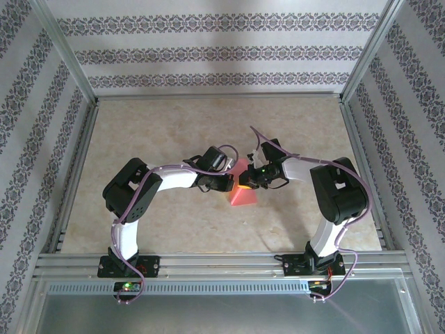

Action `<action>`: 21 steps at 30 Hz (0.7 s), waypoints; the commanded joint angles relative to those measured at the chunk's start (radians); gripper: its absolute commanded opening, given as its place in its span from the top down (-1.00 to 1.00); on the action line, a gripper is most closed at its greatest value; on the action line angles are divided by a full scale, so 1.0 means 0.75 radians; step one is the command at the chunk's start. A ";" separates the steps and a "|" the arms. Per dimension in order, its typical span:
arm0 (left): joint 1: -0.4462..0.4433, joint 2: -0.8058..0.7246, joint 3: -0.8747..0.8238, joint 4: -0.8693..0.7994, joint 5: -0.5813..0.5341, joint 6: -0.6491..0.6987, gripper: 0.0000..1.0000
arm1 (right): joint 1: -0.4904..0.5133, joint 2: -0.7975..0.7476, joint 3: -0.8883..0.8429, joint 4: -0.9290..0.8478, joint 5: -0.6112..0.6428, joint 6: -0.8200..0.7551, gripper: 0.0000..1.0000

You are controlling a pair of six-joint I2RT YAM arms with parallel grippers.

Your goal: Fold a paper plane with a square sheet of paper (fold left side to right side)

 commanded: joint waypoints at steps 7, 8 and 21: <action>0.014 0.044 0.019 -0.056 -0.019 0.038 1.00 | 0.020 0.050 0.036 -0.061 0.061 -0.077 1.00; 0.012 0.046 0.019 -0.057 -0.019 0.037 1.00 | 0.020 0.053 0.034 -0.066 0.065 -0.080 1.00; 0.013 0.046 0.027 -0.070 -0.021 0.041 0.97 | 0.017 0.083 0.026 -0.136 0.135 -0.094 1.00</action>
